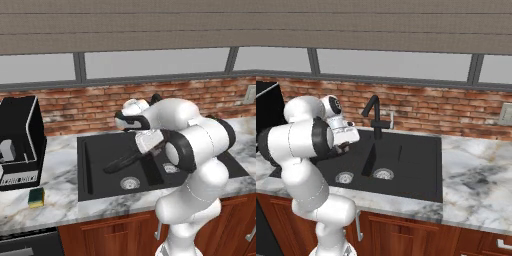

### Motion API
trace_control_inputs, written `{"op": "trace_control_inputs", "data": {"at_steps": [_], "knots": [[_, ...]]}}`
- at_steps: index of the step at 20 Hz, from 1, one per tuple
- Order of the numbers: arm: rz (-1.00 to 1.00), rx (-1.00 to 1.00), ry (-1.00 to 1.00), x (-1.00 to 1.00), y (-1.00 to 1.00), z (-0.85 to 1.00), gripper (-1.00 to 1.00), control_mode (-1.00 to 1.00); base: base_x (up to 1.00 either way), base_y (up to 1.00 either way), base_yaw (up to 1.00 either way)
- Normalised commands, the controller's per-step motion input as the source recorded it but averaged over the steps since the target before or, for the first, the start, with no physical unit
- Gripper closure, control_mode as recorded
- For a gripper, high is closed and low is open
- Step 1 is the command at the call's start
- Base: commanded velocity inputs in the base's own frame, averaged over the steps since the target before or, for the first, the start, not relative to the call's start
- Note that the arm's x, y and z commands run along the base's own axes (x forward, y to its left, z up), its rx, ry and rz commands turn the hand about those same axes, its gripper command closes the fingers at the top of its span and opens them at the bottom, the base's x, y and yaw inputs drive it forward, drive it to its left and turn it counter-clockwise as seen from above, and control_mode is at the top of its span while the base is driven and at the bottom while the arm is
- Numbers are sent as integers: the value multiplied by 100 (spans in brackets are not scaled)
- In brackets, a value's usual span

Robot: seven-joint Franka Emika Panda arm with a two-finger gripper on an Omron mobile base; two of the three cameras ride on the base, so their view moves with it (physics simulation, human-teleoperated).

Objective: Pick the pan and sponge and place them into the sink. Then turn on the water.

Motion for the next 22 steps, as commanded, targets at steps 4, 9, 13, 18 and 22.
{"op": "trace_control_inputs", "data": {"at_steps": [4,9,13,18,22], "knots": [[-6,10,7,18,53,-58,100,-100,0,0,0],[-7,12,1,18,42,-69,100,-100,0,0,0],[-7,9,-1,25,36,-60,100,-100,0,0,0],[-3,1,-6,29,23,-40,100,-100,0,0,0],[0,0,-8,20,38,-48,100,-100,0,0,0]]}}
